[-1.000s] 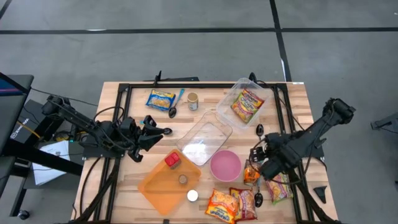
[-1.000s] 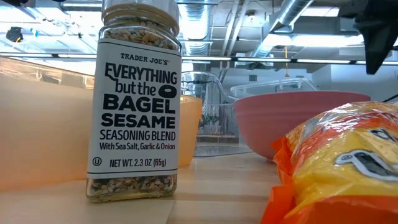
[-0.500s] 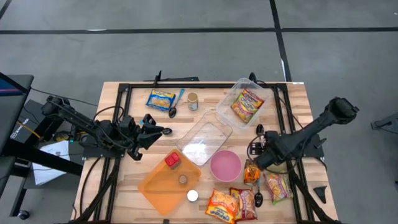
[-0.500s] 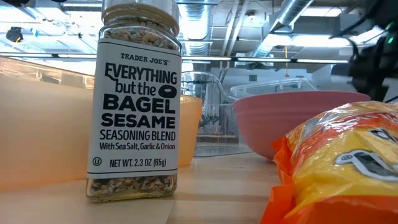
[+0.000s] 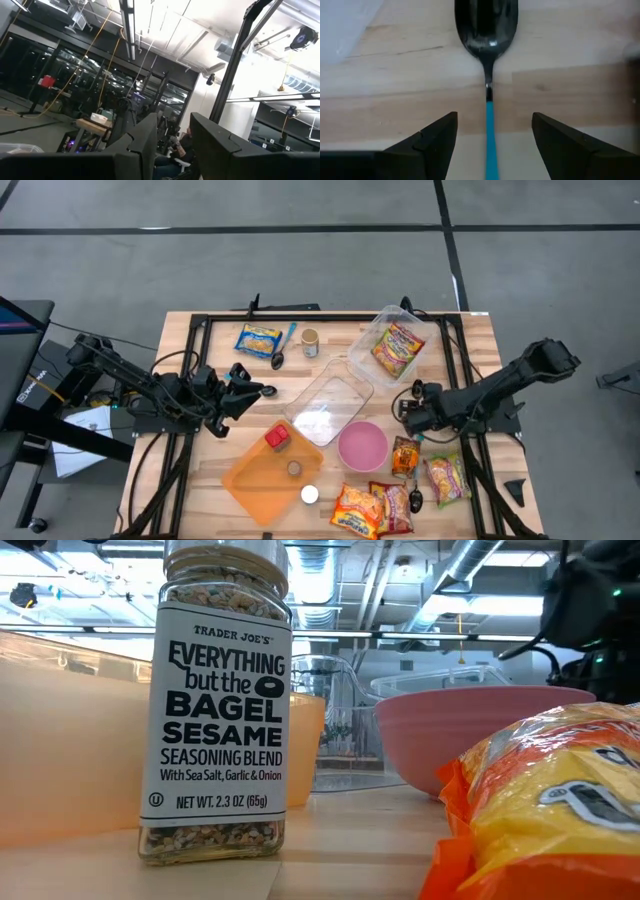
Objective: Pick & Place Food Item
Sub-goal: Put the blue spoon into the transparent bin
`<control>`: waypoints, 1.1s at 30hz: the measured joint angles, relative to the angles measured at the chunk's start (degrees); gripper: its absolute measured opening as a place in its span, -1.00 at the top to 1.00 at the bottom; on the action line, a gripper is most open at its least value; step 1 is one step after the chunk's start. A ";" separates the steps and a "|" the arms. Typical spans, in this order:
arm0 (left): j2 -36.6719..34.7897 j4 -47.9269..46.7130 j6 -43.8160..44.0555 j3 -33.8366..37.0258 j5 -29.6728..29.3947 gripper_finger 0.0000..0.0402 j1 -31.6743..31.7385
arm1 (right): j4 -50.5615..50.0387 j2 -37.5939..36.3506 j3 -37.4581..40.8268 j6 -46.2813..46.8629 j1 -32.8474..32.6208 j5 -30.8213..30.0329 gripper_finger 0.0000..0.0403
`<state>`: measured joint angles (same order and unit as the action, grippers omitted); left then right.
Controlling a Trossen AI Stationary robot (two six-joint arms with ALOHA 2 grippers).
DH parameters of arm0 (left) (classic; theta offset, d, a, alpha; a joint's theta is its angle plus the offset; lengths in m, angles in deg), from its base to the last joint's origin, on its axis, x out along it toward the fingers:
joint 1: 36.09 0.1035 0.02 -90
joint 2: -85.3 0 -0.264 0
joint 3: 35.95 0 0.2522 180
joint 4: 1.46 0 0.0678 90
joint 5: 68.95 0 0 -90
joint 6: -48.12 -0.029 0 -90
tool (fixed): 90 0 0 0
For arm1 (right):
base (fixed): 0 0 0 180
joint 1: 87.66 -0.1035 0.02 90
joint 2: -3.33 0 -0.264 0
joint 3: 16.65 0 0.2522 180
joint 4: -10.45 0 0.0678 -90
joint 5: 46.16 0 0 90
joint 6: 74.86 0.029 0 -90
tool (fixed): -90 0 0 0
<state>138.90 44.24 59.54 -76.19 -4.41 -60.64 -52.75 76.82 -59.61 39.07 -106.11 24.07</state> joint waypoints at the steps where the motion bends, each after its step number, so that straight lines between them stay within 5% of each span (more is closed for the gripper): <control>1: 0.00 0.00 0.00 0.00 0.01 0.44 0.00 | 1.04 0.00 0.38 -1.10 0.59 0.00 -0.22; 6: 0.00 0.00 0.00 0.00 0.00 0.44 0.00 | 4.78 -0.13 2.27 -4.65 2.46 0.29 0.00; 18: 0.00 0.00 0.00 0.00 0.01 0.44 0.00 | 4.83 -0.04 2.45 -4.40 -0.29 0.56 0.93; 33: 0.00 -0.02 0.00 0.00 0.01 0.44 0.00 | -2.51 0.11 -0.92 12.73 -12.23 2.10 0.98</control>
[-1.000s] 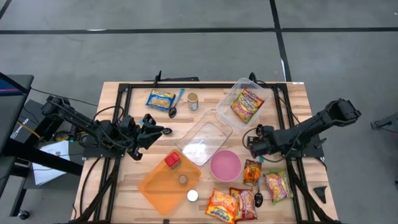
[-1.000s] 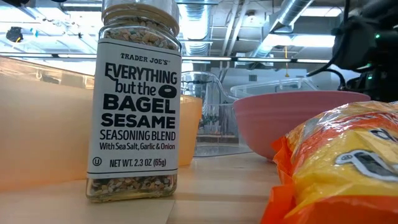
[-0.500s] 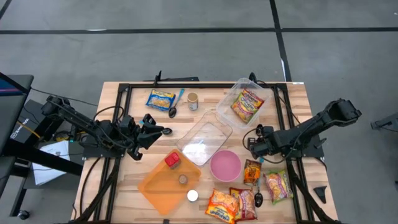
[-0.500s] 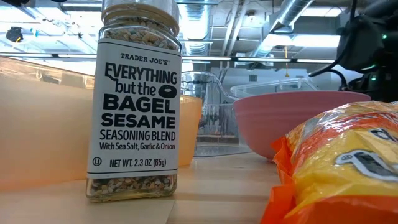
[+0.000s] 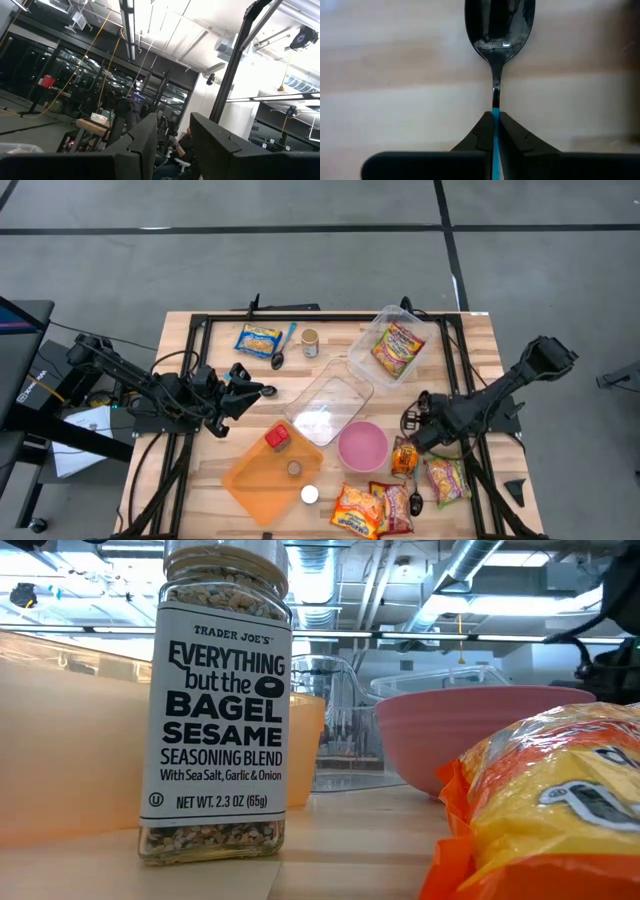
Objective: Pick & Place Food Item
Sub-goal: Put the blue spoon into the transparent bin
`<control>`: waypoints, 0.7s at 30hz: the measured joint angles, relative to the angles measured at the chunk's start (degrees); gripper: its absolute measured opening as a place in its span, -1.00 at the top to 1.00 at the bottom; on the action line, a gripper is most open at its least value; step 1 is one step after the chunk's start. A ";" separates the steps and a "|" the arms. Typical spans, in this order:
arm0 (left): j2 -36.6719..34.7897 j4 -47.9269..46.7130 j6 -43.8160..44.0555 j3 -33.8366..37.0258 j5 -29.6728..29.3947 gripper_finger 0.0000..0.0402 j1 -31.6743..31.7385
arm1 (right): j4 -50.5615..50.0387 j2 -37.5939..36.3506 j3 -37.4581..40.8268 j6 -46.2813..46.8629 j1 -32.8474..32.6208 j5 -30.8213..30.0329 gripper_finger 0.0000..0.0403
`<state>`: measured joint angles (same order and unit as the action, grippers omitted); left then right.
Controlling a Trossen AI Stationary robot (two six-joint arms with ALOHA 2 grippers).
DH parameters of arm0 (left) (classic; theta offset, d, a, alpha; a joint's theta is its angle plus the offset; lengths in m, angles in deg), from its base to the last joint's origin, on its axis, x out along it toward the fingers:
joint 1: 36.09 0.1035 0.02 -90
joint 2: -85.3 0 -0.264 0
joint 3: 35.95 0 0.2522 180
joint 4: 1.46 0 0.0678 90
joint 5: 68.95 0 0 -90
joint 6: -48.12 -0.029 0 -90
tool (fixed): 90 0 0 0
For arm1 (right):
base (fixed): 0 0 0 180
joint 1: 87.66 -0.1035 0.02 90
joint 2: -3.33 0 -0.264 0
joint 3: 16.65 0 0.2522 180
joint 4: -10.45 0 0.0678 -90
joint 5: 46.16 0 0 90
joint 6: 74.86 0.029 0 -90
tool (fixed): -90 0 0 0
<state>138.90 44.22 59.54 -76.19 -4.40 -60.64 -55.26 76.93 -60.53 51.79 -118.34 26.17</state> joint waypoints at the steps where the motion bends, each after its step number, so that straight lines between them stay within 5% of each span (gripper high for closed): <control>1: 0.00 0.00 0.00 0.00 0.00 0.44 0.00 | -1.41 0.00 -0.59 0.09 -0.21 -0.50 0.98; 12: 0.02 -0.04 0.00 0.00 0.02 0.44 0.00 | -16.77 0.00 -11.70 0.28 -3.05 -9.37 0.99; 21: 0.02 -0.31 0.00 0.00 0.02 0.44 0.00 | -17.59 -0.04 -22.97 -5.22 -7.95 -20.51 1.00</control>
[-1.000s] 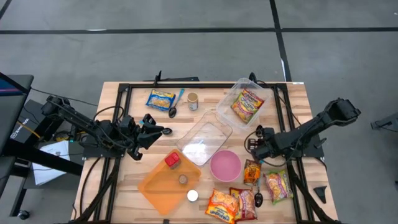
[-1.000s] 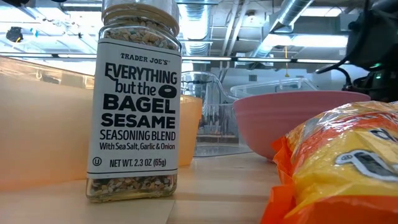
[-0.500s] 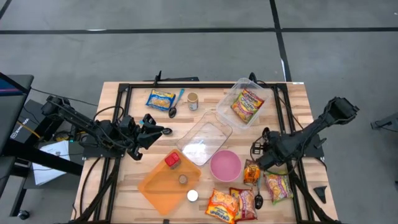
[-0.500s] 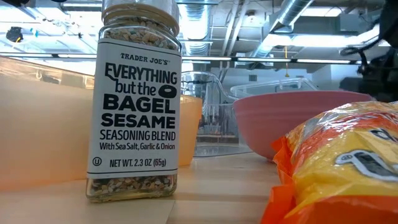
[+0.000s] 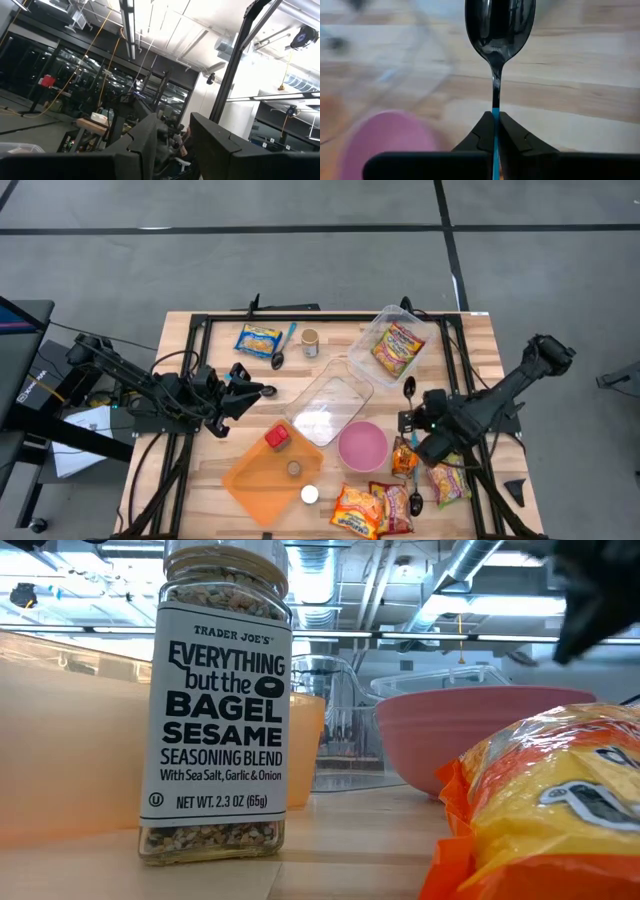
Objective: Pick & Place Food Item
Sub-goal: Put the blue spoon into the transparent bin
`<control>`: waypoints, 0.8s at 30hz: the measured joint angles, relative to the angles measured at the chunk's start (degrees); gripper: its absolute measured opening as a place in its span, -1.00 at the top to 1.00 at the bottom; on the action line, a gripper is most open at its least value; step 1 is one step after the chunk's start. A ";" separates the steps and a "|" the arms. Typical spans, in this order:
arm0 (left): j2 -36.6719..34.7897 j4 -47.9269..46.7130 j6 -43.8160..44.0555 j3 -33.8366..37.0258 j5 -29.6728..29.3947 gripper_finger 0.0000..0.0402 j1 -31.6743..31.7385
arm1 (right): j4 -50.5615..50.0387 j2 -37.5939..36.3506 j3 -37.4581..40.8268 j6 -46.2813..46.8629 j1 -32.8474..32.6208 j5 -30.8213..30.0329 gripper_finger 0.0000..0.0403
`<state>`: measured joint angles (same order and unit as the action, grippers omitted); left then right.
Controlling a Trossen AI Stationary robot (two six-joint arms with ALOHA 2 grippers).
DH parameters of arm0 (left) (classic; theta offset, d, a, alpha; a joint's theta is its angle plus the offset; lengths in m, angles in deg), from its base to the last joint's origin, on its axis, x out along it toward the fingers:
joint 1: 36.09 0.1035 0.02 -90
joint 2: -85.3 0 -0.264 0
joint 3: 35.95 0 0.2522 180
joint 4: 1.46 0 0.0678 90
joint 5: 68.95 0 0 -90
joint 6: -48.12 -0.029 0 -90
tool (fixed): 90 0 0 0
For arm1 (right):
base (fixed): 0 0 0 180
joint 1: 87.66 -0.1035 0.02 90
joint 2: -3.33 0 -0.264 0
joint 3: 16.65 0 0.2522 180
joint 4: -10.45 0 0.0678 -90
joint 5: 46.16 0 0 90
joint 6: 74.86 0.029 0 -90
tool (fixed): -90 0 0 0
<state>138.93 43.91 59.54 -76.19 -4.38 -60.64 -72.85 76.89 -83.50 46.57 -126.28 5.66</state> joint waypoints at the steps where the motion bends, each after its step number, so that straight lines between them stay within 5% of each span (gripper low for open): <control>1: 0.00 -0.04 0.00 0.00 0.00 0.44 0.00 | 0.33 0.00 -1.23 -0.86 -0.51 -1.04 1.00; 7: 0.00 -0.20 -0.01 0.00 0.01 0.44 -0.01 | 9.22 -0.02 -6.27 -15.01 -1.86 -8.84 1.00; 15: 0.00 -0.20 -0.02 0.00 0.04 0.44 -0.02 | 32.87 -0.02 -6.72 -53.98 4.18 -9.60 1.00; 24: 0.00 -0.15 -0.02 0.00 0.09 0.44 -0.02 | 53.86 -0.02 -6.72 -95.27 15.26 3.66 1.00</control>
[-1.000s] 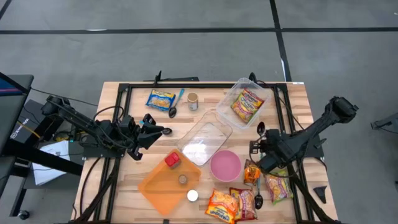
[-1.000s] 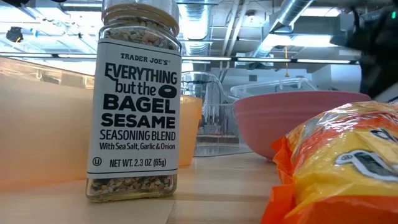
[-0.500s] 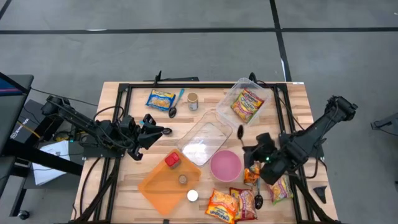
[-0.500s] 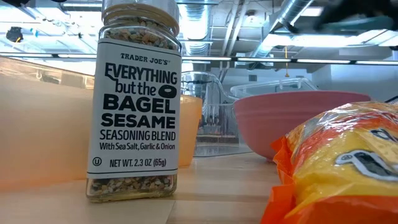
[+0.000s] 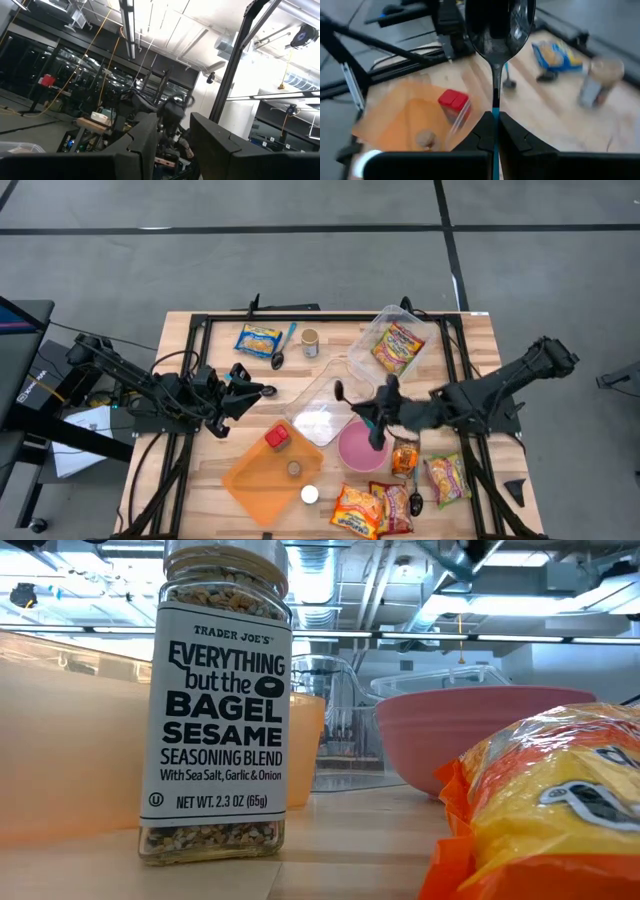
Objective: Pick & Place Food Item
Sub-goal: Put the blue spoon into the transparent bin
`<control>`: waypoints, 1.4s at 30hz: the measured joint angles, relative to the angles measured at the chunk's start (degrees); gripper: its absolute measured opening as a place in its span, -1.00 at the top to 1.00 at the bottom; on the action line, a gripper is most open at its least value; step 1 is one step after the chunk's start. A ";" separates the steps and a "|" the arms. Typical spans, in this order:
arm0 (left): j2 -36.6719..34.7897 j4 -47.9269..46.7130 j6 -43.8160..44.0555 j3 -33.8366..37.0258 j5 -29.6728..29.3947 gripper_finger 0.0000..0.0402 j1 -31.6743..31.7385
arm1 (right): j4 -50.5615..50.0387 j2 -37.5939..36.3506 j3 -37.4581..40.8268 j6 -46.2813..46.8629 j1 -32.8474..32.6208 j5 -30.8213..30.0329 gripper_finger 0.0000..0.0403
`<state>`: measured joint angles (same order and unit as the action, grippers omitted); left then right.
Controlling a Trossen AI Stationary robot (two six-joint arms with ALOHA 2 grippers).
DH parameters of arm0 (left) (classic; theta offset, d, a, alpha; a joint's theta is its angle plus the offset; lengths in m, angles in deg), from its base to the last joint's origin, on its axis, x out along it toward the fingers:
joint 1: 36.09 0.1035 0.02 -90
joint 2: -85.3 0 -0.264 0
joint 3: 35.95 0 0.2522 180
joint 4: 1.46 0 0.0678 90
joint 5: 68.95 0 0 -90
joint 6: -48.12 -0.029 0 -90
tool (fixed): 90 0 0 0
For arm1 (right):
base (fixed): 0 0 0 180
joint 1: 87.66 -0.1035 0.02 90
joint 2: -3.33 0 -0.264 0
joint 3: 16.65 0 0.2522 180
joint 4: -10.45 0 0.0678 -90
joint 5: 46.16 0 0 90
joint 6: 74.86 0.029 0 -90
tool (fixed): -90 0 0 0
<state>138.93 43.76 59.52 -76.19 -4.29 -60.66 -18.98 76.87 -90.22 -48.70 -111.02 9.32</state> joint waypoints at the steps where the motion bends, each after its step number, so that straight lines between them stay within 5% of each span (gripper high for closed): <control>1: 0.00 0.00 0.00 0.00 0.01 0.44 0.00 | 1.28 0.00 0.00 -3.78 1.13 1.26 1.00; 8: 0.00 0.02 0.00 0.00 0.02 0.44 0.00 | 8.84 0.00 0.00 -31.16 8.75 14.61 1.00; 21: 0.00 0.02 0.00 0.00 -0.07 0.44 0.00 | 24.50 13.08 0.07 -41.58 19.67 33.19 1.00; 33: 0.00 0.17 0.87 0.00 -0.07 0.44 0.00 | 25.20 24.62 0.08 -39.69 20.66 36.19 1.00; 42: 0.00 0.17 1.26 0.00 -0.07 0.44 0.00 | 19.36 24.32 0.07 -45.73 21.62 36.24 1.00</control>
<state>138.93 43.93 60.77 -76.19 -4.35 -60.66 0.37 101.19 -90.14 -94.43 -89.40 45.56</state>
